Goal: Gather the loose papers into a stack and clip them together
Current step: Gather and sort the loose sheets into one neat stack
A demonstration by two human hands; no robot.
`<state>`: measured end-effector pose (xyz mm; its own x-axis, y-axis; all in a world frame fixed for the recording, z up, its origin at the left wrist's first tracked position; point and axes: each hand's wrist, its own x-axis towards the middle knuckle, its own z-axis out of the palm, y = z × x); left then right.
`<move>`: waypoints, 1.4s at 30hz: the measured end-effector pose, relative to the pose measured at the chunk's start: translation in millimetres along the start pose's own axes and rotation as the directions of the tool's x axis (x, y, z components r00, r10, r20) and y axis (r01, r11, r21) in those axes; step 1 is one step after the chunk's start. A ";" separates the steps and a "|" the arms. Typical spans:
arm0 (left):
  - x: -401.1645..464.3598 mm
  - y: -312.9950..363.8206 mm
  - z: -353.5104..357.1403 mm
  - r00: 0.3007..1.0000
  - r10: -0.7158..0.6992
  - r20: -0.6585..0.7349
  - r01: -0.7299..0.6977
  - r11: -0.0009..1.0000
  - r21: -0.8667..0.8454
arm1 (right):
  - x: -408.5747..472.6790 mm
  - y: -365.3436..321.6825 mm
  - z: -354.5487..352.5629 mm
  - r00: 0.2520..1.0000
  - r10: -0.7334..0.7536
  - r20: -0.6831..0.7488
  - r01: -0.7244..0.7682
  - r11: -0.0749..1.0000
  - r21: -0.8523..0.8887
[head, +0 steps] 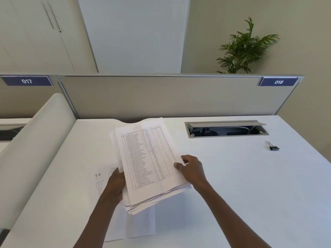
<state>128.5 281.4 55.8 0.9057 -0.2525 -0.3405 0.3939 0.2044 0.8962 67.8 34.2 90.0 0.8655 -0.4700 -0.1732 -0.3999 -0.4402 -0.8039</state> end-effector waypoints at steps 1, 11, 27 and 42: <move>-0.1 -0.1 -0.2 1.000 -0.001 0.016 0.002 1.000 -0.018 | -0.3 1.5 4.3 1.000 -0.003 0.013 0.004 1.000 -0.010; 10.0 0.0 -13.6 0.989 -0.128 0.075 0.140 0.974 -0.179 | -7.5 1.3 23.5 0.999 0.016 0.034 -0.021 0.986 0.167; 16.9 6.9 -44.2 0.999 0.003 -0.036 -0.009 0.988 -0.151 | -10.4 23.4 51.6 0.908 0.303 0.289 -0.416 0.731 0.541; 16.6 15.6 -54.6 0.998 0.012 -0.060 -0.022 0.988 -0.155 | -38.4 47.8 152.6 0.568 -0.340 0.750 0.799 0.446 -0.403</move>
<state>158.2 332.1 48.6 0.9183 -0.1930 -0.3457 0.3938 0.3543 0.8482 61.4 147.9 -28.6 0.8533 0.4564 -0.2520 0.3916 -0.8802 -0.2680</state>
